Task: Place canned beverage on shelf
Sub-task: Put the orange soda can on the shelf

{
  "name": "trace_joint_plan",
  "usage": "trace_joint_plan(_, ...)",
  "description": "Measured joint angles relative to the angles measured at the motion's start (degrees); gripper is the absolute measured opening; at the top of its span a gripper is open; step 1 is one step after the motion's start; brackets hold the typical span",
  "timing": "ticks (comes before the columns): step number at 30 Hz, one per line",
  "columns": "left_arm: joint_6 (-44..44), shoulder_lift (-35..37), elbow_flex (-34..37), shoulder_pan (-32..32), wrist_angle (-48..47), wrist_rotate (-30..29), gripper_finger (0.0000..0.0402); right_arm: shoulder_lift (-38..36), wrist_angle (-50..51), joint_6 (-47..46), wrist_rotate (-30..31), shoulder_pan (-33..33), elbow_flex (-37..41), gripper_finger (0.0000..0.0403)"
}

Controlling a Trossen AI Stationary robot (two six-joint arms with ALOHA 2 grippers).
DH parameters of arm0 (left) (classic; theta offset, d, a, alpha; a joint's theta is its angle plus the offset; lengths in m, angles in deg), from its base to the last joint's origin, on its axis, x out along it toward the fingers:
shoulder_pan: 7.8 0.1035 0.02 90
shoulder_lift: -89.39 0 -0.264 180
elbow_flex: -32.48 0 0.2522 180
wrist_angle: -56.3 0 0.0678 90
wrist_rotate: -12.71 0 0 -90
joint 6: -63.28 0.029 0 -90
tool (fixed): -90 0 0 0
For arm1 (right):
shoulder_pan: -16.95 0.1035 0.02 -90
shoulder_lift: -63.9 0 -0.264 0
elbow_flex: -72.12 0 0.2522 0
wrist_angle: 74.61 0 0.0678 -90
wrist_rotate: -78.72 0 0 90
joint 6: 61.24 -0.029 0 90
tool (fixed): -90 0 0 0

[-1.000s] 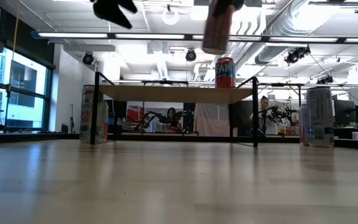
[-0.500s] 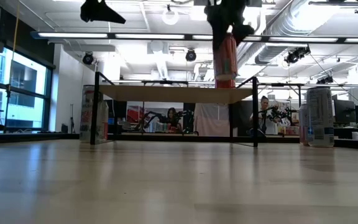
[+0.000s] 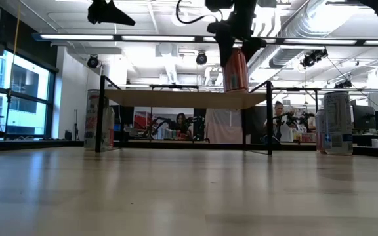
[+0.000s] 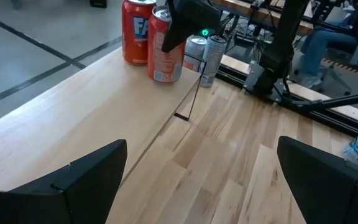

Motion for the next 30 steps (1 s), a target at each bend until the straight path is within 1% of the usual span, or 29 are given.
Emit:
trace_joint_plan(8,0.59,0.00,-0.01,0.00,0.00,0.00,0.0376,0.00,-1.56,-2.27,-0.01,0.02,0.00,0.0317)
trace_joint_plan(17,0.59,0.00,-0.01,0.00,-0.07,0.02,0.0376,0.00,-1.79,-2.24,-0.35,0.02,0.00,0.0321)
trace_joint_plan(19,0.59,0.00,-0.01,0.00,-0.07,0.04,0.0376,0.00,-2.61,0.32,-0.99,0.00,0.00,0.0321)
trace_joint_plan(25,0.57,0.00,-0.01,0.00,-0.07,0.04,0.0376,0.00,-4.15,12.77,-1.66,0.02,0.02,0.0322)
trace_joint_plan(28,0.57,0.00,-0.01,0.00,-0.07,0.07,0.0376,0.00,-4.43,19.40,-5.51,-0.05,0.02,0.0322)
trace_joint_plan(30,0.29,0.00,-0.01,0.00,-0.07,0.07,0.0376,0.00,-4.35,21.92,-7.80,-0.06,0.02,0.0322)
